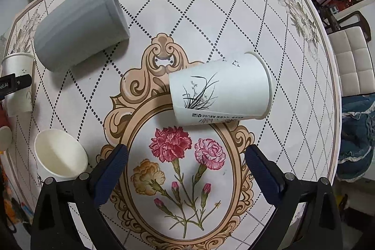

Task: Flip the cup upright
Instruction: 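Reach the left gripper to the upright white calligraphy cup and close on it, then lift the white cup with the left gripper and carry it toward the right gripper, then close the right gripper on the white cup while the left gripper opens and withdraws, then lower the white cup upright onto the flower oval and open the right gripper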

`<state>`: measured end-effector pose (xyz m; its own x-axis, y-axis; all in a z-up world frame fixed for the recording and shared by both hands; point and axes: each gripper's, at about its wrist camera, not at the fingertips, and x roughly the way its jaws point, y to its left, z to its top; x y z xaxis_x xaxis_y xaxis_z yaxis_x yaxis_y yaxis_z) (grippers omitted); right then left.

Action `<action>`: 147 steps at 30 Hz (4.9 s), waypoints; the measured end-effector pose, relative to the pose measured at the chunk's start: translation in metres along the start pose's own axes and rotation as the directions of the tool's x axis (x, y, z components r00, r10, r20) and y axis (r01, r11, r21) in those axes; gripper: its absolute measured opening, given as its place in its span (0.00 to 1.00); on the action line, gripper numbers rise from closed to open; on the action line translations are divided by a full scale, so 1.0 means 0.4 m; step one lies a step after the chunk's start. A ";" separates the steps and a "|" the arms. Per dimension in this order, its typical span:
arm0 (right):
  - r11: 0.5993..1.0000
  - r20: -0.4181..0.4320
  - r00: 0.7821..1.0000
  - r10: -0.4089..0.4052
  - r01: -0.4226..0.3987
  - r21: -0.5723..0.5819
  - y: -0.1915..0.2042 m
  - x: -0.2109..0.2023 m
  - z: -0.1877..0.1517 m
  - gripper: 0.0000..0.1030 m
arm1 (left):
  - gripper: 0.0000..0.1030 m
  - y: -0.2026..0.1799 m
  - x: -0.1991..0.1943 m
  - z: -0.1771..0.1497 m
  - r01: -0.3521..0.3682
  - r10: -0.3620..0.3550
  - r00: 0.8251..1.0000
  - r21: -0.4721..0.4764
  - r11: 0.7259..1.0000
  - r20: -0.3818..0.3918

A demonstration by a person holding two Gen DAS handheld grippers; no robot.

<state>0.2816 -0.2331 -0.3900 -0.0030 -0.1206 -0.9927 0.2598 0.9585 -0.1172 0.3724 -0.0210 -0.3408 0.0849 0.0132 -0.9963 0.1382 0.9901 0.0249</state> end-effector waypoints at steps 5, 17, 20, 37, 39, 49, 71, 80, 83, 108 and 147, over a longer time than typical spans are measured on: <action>1.000 0.010 1.000 -0.008 0.008 -0.004 -0.002 -0.013 -0.003 0.98 | 0.56 -0.006 -0.009 -0.005 -0.016 0.016 1.000 0.002 1.000 0.020; 0.999 0.043 0.999 -0.026 0.025 0.025 -0.015 -0.054 -0.039 0.98 | 0.56 0.034 -0.106 -0.048 -0.019 0.019 0.996 0.000 1.000 0.090; 0.999 0.054 0.998 -0.020 0.018 0.036 -0.024 -0.073 -0.055 0.98 | 0.56 0.024 -0.164 -0.081 -0.018 0.018 0.994 -0.001 1.000 0.109; 0.994 0.086 0.994 0.074 -0.080 0.070 -0.191 -0.125 -0.231 0.98 | 0.56 -0.087 -0.356 -0.420 0.000 0.003 0.993 -0.034 0.999 0.118; 0.994 0.077 0.993 0.085 -0.090 0.067 -0.221 -0.111 -0.261 0.98 | 0.56 -0.125 -0.351 -0.477 0.012 -0.008 0.995 -0.034 0.999 0.098; 0.996 0.002 0.998 0.068 -0.068 0.054 -0.323 0.016 -0.357 0.98 | 0.56 -0.302 -0.157 -0.649 0.111 -0.116 0.986 -0.043 0.993 -0.116; 0.997 -0.088 0.996 0.028 -0.022 0.070 -0.410 0.148 -0.409 0.98 | 0.97 -0.379 -0.001 -0.650 0.012 -0.013 0.988 -0.009 1.000 -0.152; 0.997 -0.088 0.996 0.030 -0.023 0.078 -0.423 0.155 -0.412 0.98 | 0.97 -0.340 0.025 -0.669 -0.002 -0.002 0.989 -0.027 1.000 -0.149; 0.997 -0.083 0.996 0.030 -0.023 0.077 -0.413 0.145 -0.420 0.98 | 0.97 -0.334 0.022 -0.675 0.004 -0.009 0.990 -0.032 0.999 -0.143; 0.988 0.008 0.990 0.141 -0.141 0.069 -0.351 -0.042 -0.458 0.98 | 0.97 -0.152 -0.284 -0.757 -0.217 0.231 0.963 -0.106 0.970 0.142; 0.974 -0.089 0.986 0.140 -0.153 -0.167 0.158 0.002 -0.467 0.62 | 0.99 0.058 -0.033 -0.775 -0.235 0.233 0.971 -0.047 0.971 -0.046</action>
<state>0.1176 -0.1245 -0.4034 -0.0523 0.0382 -0.9979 0.0926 0.9951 0.0332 0.0687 0.0453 -0.3526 0.0689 0.2497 -0.9659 0.0682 0.9647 0.2543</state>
